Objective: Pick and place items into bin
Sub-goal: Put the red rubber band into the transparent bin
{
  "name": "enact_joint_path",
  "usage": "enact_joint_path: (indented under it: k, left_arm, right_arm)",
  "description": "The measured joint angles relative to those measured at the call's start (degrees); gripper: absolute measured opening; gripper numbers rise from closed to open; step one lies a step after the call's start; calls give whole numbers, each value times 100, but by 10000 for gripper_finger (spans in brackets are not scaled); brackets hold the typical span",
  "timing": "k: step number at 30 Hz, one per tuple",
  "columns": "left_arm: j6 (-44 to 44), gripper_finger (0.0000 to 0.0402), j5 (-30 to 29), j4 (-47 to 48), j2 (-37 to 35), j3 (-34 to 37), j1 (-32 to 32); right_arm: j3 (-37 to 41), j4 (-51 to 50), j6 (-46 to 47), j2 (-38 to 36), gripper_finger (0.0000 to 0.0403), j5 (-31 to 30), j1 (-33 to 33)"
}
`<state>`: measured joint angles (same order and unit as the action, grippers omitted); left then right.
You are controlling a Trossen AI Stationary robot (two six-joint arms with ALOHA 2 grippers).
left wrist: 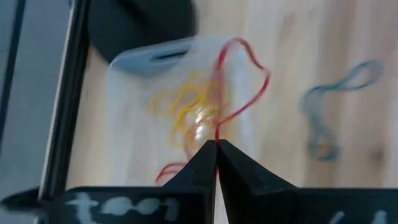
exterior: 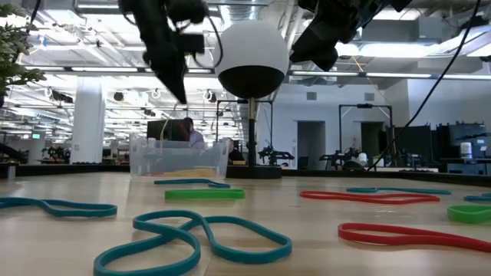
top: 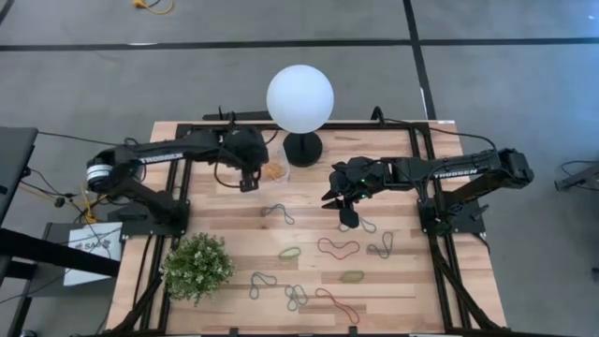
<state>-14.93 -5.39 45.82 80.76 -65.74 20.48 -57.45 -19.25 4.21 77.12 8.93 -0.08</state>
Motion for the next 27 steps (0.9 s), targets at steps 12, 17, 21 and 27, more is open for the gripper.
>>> enact_joint_path:
  k: [12, 17, 21, 27]
  left_arm:
    - [51, 0, -126, -642, 288, 576, 1017]
    - [133, 0, -153, -511, 288, 606, 1211]
    - [134, 0, -646, -522, 288, 606, 1216]
    - [174, 0, -565, -522, 288, 606, 1214]
  right_arm:
    - [0, 2, 39, 0, 107, 0, 30]
    - [0, 8, 39, 0, 107, 6, 45]
    - [0, 9, 39, 0, 107, 2, 43]
    - [0, 7, 39, 0, 107, 2, 45]
